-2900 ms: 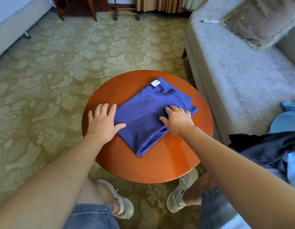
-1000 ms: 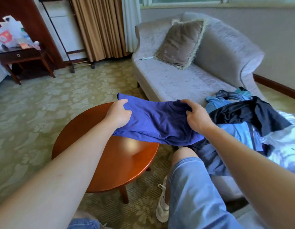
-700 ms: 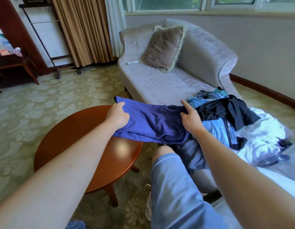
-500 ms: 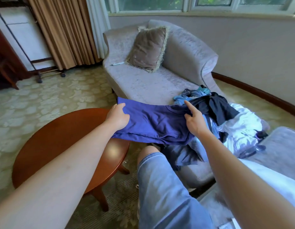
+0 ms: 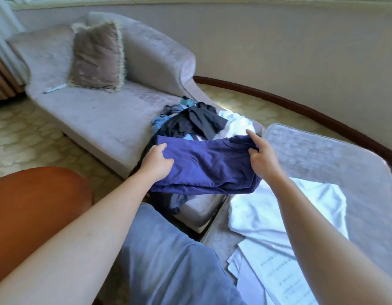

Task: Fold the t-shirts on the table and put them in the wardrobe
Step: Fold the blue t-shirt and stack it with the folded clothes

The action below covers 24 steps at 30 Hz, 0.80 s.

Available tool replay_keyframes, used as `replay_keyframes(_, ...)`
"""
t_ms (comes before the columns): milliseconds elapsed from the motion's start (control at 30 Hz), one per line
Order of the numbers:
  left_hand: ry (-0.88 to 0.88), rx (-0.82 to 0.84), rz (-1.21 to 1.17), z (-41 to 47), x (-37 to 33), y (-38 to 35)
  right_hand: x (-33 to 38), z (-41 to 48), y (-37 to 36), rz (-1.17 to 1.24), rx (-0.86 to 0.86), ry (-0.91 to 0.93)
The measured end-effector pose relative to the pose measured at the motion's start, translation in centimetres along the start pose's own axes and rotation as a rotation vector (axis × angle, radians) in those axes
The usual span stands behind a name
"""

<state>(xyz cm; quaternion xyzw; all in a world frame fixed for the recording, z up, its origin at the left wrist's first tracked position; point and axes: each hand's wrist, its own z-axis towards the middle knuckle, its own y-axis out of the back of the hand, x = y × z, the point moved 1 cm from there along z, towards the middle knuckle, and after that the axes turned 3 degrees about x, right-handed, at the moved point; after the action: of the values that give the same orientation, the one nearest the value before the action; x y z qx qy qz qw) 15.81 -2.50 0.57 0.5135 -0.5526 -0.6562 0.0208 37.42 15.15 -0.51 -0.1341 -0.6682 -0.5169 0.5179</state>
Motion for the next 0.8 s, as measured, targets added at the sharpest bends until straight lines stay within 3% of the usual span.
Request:
replay_keyframes(467,-0.187,0.283,0.067,-2.0,-9.2,-14.1,-13.0,-8.6,11.9,-0.034,-0.24,-0.329)
replay_keyframes(567,-0.17,0.365,0.095,-3.1,-8.8,-16.3,-14.8,-10.3,12.8,-0.052,-0.218,-0.389)
replay_keyframes(733,-0.134,0.384,0.243,-3.3,-5.7,-15.5,-16.7,-11.2,11.6,-0.377,-0.048,-0.815)
replay_keyframes(800,-0.129,0.314,0.304,-2.5,-4.9,-13.5,-14.8,-9.7,9.7,-0.388,-0.042,-0.754)
